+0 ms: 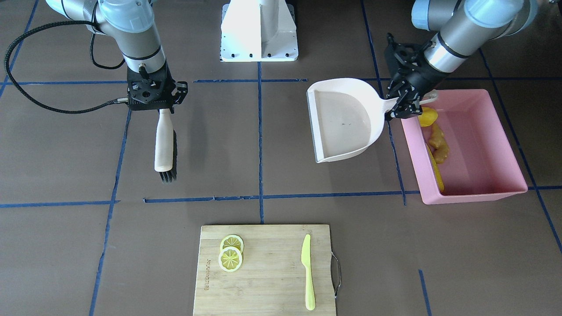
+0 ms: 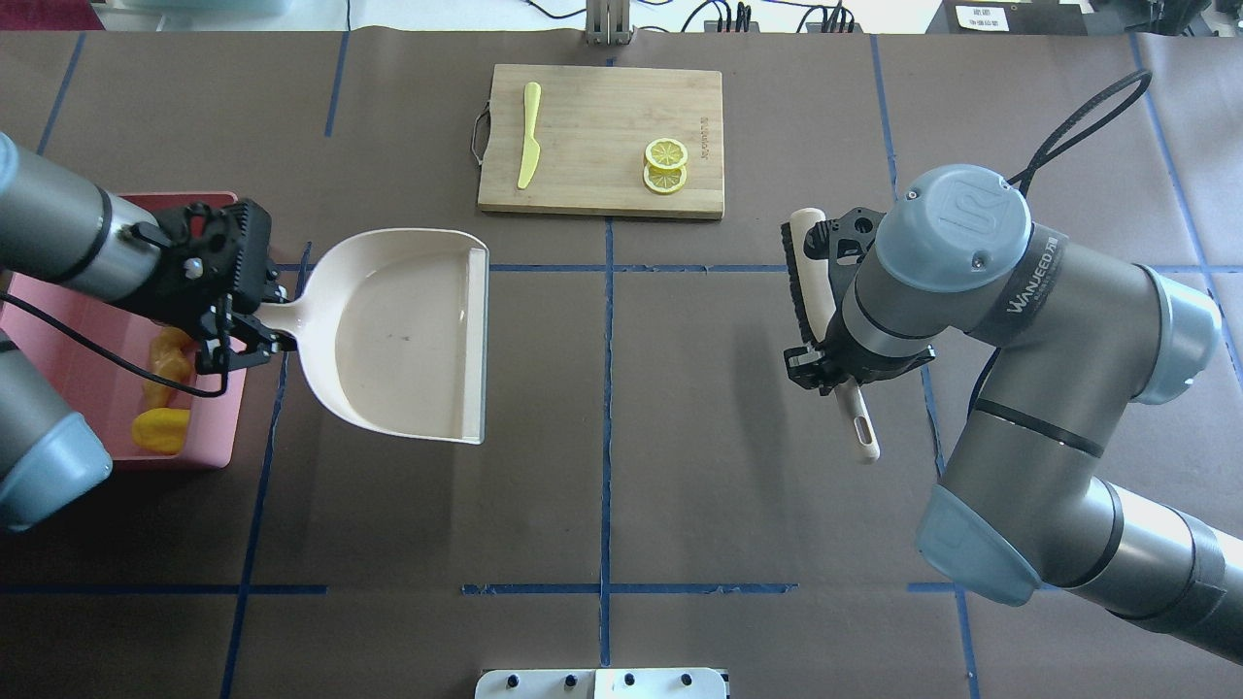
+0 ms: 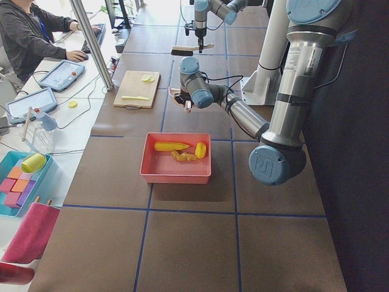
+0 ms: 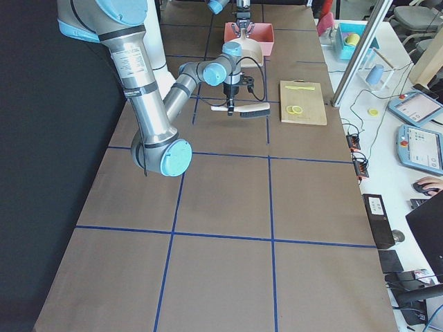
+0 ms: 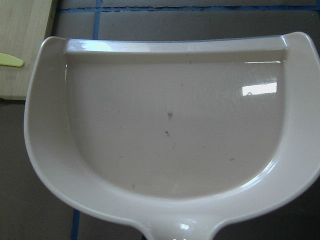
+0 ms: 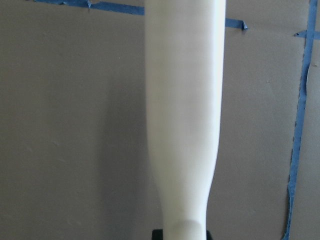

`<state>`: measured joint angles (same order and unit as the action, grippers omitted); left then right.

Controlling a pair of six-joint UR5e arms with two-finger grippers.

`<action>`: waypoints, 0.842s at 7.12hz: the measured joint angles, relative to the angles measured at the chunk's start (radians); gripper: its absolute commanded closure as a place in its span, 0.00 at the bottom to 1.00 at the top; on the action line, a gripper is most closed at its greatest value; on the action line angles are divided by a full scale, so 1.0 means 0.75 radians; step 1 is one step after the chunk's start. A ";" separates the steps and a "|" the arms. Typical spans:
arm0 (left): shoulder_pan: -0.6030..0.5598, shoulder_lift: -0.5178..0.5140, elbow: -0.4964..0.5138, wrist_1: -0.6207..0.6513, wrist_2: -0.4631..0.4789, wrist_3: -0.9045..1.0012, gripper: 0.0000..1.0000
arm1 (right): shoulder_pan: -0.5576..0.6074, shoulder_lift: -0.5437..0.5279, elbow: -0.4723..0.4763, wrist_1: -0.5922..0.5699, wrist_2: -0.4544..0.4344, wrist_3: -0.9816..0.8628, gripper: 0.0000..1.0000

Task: Sweep and dump trash into bin
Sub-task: 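Carry the empty dustpan away from the bin and lower it onto the table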

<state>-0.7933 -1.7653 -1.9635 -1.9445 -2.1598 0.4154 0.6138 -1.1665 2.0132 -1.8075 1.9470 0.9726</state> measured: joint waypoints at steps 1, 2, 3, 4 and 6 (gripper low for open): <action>0.090 -0.021 0.034 -0.055 0.089 -0.062 1.00 | 0.001 -0.009 0.001 0.015 0.005 0.002 1.00; 0.156 -0.061 0.095 -0.101 0.152 -0.096 1.00 | 0.002 -0.012 0.001 0.020 0.007 0.003 1.00; 0.190 -0.102 0.162 -0.142 0.178 -0.110 1.00 | 0.003 -0.013 0.001 0.022 0.008 0.004 1.00; 0.209 -0.133 0.214 -0.173 0.188 -0.115 1.00 | 0.003 -0.013 0.001 0.023 0.008 0.004 1.00; 0.233 -0.188 0.282 -0.192 0.193 -0.118 0.98 | 0.004 -0.013 0.001 0.023 0.008 0.004 1.00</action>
<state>-0.6185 -1.9064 -1.7522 -2.0888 -2.0151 0.3270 0.6166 -1.1765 2.0141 -1.7902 1.9529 0.9756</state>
